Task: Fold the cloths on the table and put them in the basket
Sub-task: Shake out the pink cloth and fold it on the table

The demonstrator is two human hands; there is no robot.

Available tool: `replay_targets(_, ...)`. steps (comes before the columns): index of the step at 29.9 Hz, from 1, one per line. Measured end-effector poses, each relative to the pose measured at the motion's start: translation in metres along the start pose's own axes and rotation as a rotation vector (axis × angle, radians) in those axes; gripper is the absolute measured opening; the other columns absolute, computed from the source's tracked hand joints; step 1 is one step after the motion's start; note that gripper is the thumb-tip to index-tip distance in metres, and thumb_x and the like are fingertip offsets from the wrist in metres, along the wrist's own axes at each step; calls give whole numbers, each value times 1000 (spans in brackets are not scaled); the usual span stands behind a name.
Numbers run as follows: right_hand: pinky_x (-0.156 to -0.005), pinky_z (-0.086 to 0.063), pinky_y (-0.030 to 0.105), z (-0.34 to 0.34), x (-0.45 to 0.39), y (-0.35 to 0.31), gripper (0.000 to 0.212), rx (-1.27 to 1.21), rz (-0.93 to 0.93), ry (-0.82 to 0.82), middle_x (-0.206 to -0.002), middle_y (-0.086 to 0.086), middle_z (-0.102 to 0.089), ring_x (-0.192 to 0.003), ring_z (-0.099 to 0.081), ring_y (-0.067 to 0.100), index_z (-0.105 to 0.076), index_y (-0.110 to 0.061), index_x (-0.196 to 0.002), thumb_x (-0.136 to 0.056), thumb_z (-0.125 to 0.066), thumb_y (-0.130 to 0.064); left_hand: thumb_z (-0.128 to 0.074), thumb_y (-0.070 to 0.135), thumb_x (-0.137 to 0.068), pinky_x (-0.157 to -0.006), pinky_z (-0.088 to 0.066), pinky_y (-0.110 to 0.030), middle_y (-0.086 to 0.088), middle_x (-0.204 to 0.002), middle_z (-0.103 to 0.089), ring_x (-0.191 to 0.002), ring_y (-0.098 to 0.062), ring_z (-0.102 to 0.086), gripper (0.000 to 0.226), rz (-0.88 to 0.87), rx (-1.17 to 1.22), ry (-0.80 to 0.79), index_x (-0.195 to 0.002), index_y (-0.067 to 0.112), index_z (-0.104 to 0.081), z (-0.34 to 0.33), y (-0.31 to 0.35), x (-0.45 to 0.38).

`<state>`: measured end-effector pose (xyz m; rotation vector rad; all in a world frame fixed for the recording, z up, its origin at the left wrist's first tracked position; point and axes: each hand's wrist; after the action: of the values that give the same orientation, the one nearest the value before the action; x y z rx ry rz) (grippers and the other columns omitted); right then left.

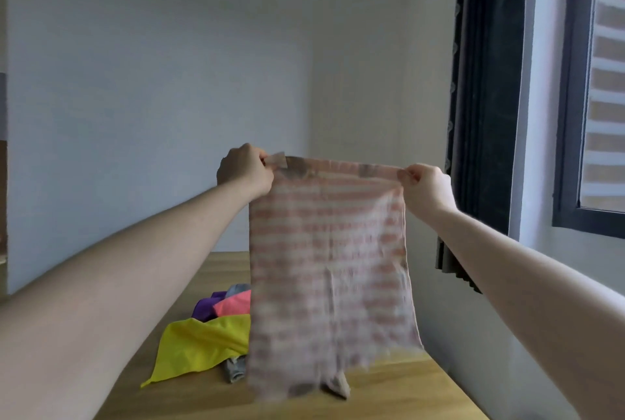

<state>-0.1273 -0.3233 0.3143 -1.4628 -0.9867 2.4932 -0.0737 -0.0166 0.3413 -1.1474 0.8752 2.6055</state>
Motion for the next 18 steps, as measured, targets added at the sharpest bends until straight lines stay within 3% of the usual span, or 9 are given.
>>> replay_targets(4, -72, -52, 34, 11, -24, -11, 25, -52, 75, 153, -81, 2, -69, -80, -61, 25, -73, -13, -94, -101, -52, -25, -62, 25, -93, -64, -40, -31, -8, -79, -64, -78, -36, -58, 25, -76, 98, 87, -70, 15, -56, 8, 19, -19)
replay_targets(9, -66, -48, 29, 26, -6, 0, 26, -92, 105, 177, -79, -3, -68, -72, -59, 16, -72, -17, -90, -99, -51, -28, -62, 34, -97, -62, -42, -33, 0, -69, -59, -70, -28, -54, 34, -212, 180, 82, -69, 17, -52, 11, 18, -7)
replay_targets(13, -53, -37, 27, 34, 36, 21, 31, -98, 85, 64, -62, -7, -56, -56, -46, 12, -58, -24, -65, -95, -53, -27, -61, 36, -96, -60, -38, -34, 0, -60, -52, -64, -25, -46, 40, -285, 188, -39, -64, 15, -50, 8, -2, 26)
replay_targets(18, -52, -36, 33, 38, 101, 61, 30, -119, 17, -190, -63, 0, -51, -58, -41, 14, -59, -6, -71, -91, -56, -28, -66, 41, -95, -57, -30, -33, 3, -58, -40, -59, -18, -35, 49, -289, 209, -337, -64, 10, -46, -4, -43, 87)
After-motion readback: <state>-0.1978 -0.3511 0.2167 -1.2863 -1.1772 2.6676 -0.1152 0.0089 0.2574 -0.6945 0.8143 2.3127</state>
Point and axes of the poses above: each hand's wrist, its own x-axis away from the middle knuckle, its own z-axis out of the back of the hand, y = z × x
